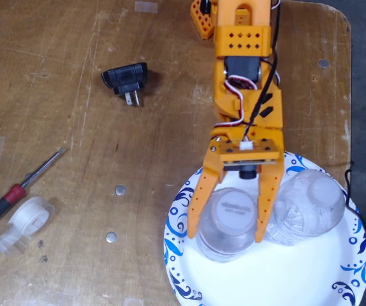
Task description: Move the bottles to the plate
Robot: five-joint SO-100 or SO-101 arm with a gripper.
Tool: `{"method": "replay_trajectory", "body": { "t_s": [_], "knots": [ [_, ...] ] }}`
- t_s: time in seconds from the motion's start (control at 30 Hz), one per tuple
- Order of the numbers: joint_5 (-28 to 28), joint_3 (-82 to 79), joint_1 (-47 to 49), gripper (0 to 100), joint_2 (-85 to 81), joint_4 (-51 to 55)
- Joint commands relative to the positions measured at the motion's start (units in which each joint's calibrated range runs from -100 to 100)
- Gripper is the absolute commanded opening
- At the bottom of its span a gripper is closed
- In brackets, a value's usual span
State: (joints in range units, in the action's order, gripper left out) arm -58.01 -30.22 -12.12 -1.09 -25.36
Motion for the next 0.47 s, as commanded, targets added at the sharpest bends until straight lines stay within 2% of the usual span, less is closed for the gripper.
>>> {"method": "replay_trajectory", "body": {
  "t_s": [0.0, 0.27, 0.43],
  "knots": [
    [-0.5, 0.4, 1.5, 30, -0.9, -1.4],
    [-0.4, 0.9, 1.2, 29, -4.8, -1.6],
    [-0.5, -1.7, 1.0, 28, -12.7, 3.5]
  ]
}}
